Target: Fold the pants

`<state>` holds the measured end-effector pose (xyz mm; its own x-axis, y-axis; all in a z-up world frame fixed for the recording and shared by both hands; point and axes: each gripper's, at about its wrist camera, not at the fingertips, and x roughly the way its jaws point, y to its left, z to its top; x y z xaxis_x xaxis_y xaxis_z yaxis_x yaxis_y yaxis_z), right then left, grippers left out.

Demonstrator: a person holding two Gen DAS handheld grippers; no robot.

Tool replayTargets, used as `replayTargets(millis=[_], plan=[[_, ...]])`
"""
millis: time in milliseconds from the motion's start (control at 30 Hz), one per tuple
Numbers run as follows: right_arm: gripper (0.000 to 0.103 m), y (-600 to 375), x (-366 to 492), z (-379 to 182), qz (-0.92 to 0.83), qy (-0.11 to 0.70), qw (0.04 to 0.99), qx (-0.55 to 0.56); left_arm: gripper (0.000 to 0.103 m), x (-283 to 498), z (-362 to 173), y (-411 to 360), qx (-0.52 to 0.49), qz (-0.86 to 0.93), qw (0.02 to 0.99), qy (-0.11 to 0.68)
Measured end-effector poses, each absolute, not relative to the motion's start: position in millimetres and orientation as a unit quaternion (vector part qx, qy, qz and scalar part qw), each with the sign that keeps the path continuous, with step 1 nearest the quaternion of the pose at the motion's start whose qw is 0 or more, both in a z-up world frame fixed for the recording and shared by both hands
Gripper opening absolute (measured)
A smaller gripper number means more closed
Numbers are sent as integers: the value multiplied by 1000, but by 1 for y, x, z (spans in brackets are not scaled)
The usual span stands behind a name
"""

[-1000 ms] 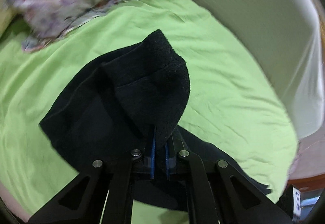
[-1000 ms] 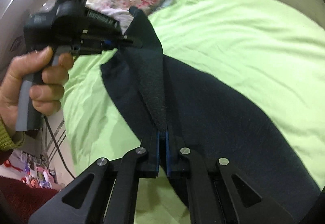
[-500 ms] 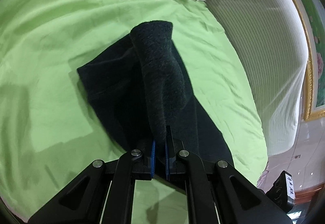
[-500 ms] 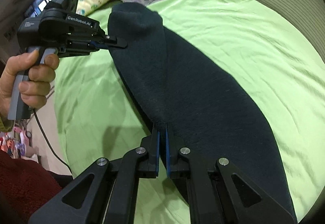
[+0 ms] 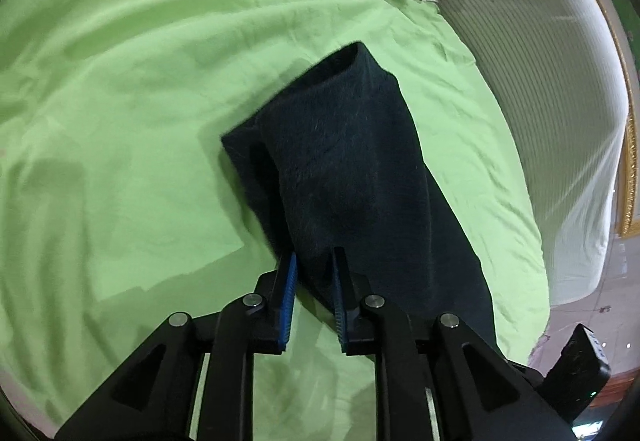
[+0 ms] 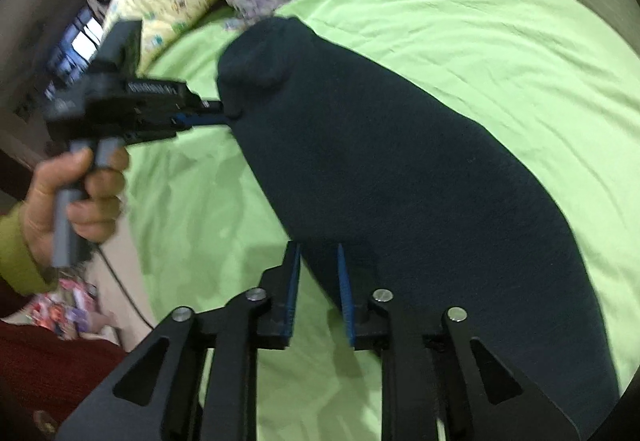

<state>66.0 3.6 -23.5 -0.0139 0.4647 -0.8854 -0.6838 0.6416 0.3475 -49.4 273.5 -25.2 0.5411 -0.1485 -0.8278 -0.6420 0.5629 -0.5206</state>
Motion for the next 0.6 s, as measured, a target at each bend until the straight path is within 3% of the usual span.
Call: replayTargets(millis=[167,400,600], plan=[[28,-10,78,-14,400,572,715,-41,62,-51,-13,280,-415,191,759,463],[28,-49,138,-11,318,565,761,35,64,-45,-19,296,-422,203,744,477],[29,-46,182,-27,301,581,755,36,64,-38,-33,309,-426,210,731,490]])
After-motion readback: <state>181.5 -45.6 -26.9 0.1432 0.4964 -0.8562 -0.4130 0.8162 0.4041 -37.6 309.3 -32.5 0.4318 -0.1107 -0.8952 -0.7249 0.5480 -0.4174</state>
